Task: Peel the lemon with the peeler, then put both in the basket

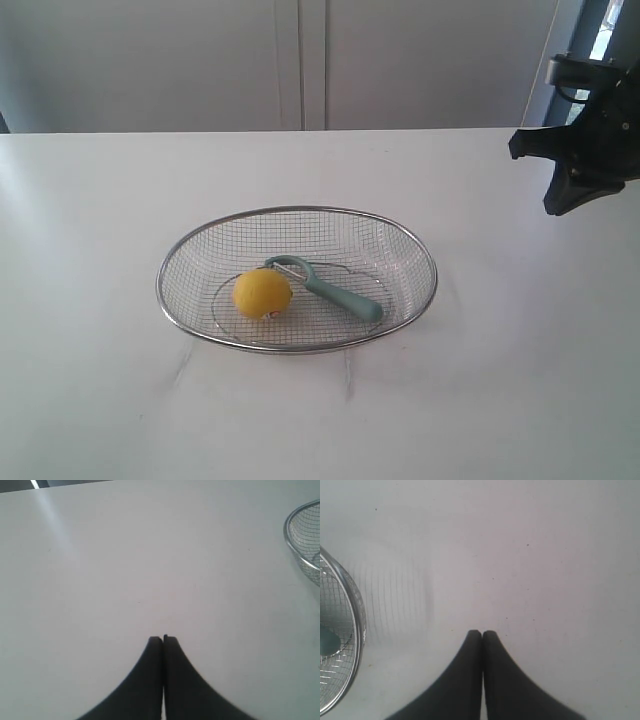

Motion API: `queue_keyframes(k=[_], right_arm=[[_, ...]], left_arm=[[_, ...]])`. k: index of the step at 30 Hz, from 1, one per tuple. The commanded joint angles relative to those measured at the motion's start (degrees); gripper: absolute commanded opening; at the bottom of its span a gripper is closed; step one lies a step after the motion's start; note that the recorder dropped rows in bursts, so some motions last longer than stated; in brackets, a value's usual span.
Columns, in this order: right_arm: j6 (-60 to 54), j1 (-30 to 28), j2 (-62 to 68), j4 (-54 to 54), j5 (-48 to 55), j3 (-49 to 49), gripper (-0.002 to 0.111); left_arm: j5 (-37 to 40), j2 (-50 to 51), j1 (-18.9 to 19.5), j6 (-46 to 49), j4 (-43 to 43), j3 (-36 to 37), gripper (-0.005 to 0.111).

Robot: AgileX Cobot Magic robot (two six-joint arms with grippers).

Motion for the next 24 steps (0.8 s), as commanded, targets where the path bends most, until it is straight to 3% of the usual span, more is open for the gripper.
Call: queue_keyframes(k=[1,5,11,24], right_arm=[[-0.12,-0.62,-0.6,0.03,-0.23,0.0,0.0],[-0.13,-0.62,-0.6,0.03,-0.25,0.0,0.0],[-0.13,-0.62,-0.6,0.03,-3.7,0.0,0.0],[-0.13,-0.62,-0.6,0.03,-6.35,0.0,0.0]], left_arm=[[-1.08,-3.97,3.48,-0.1,-1.02,3.18,0.0],[-1.19,-4.78,6.5,-0.44,-5.01,5.23,0.0],[-0.92,-4.78,6.24,-0.05,-5.34,9.2,0.0],[-1.03,-4.78,5.08,0.16,-5.07,9.2,0.0]])
